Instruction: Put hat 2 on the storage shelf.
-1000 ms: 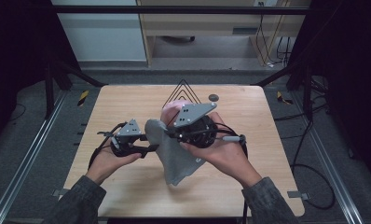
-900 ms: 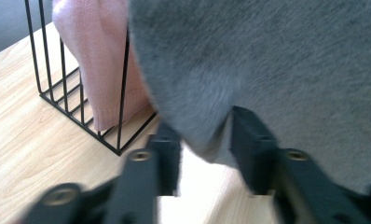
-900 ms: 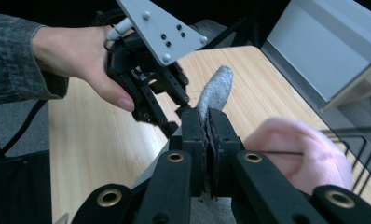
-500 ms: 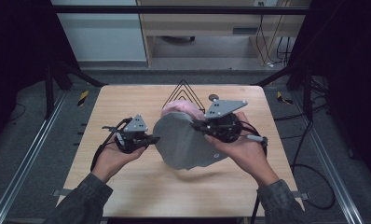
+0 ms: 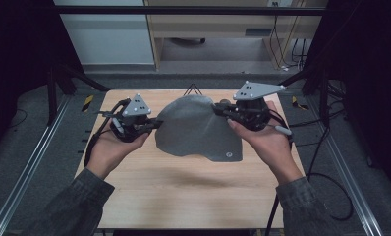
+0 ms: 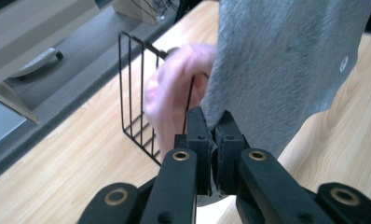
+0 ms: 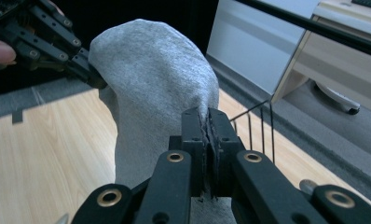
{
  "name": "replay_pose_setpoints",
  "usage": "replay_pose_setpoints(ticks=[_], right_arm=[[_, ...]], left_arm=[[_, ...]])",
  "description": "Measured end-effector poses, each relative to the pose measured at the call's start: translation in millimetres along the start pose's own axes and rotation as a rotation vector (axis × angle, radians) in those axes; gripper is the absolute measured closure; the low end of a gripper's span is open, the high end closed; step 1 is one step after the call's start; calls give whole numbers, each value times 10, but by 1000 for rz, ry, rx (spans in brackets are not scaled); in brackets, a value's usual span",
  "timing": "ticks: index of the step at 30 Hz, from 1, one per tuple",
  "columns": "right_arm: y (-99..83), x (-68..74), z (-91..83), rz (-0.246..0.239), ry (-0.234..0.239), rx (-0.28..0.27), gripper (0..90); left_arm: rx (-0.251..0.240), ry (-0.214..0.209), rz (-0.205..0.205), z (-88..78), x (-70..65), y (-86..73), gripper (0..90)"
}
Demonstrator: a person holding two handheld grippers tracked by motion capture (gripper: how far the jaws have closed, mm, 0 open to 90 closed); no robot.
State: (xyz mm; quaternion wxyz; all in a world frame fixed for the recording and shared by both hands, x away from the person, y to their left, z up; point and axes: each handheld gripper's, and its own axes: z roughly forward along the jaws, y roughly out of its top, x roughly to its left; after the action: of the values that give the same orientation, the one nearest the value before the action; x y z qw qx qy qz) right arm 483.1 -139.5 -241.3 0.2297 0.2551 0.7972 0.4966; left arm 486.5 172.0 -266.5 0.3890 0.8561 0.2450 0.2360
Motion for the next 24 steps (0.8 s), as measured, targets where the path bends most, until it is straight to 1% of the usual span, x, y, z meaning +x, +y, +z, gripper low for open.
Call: replay_pose_setpoints(ticks=[3,6,11,16,19,24], right_arm=[[109,-46,-27,-1,-7,-13,872],[224,-114,-39,-4,-17,-24,872],[371,-285,-25,20,-27,-52,872],[492,-476,46,35,-49,-72,872],[560,-624,116,57,-60,-81,872],[691,-859,236,68,-79,-82,872]], left_arm=[[-11,13,12,-63,41,128,868],[-24,32,21,-129,112,282,869],[-66,47,7,-172,248,482,869],[-97,58,-6,-102,378,643,870],[-117,66,-16,-35,474,738,870],[-137,74,-35,82,679,902,871]])
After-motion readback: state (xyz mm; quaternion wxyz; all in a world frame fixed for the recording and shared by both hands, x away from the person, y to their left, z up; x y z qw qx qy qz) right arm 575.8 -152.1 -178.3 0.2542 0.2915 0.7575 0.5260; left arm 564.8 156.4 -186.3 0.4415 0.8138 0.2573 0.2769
